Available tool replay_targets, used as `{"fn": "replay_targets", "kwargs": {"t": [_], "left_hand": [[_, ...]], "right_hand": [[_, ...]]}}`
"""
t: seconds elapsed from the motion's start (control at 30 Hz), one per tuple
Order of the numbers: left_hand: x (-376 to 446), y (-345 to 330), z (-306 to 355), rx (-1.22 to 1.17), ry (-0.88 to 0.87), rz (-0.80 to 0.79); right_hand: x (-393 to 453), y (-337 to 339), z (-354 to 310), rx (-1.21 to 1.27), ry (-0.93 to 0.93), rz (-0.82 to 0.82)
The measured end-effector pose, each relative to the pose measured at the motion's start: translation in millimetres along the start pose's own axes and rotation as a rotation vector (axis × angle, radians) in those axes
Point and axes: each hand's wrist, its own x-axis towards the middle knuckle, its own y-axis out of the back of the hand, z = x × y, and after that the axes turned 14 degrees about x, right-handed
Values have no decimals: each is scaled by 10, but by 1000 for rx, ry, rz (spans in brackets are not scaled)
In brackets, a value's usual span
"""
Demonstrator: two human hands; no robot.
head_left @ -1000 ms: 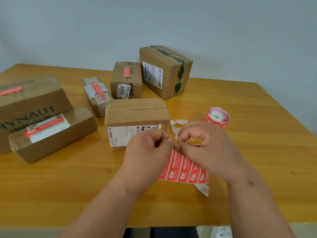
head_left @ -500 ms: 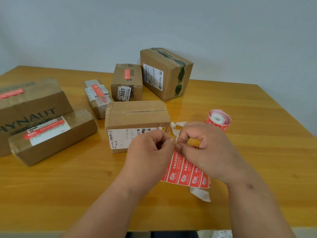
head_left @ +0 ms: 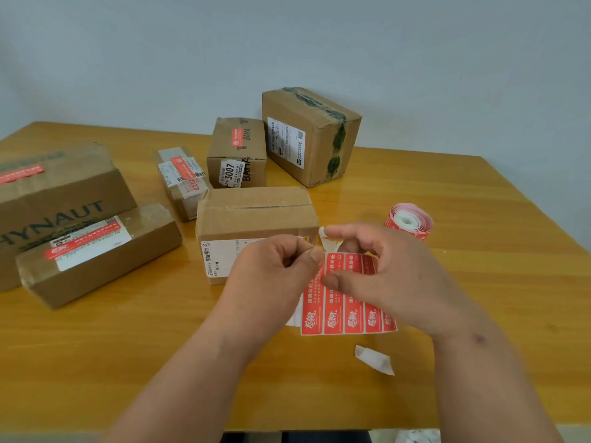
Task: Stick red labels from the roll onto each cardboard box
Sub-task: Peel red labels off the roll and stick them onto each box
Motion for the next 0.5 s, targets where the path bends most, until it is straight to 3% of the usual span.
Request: {"fn": "replay_targets", "kwargs": {"t": [0.5], "left_hand": [[79,-22,-69,-80,82,-16]], "right_hand": [[58,-23,41,-72,1,64]]}}
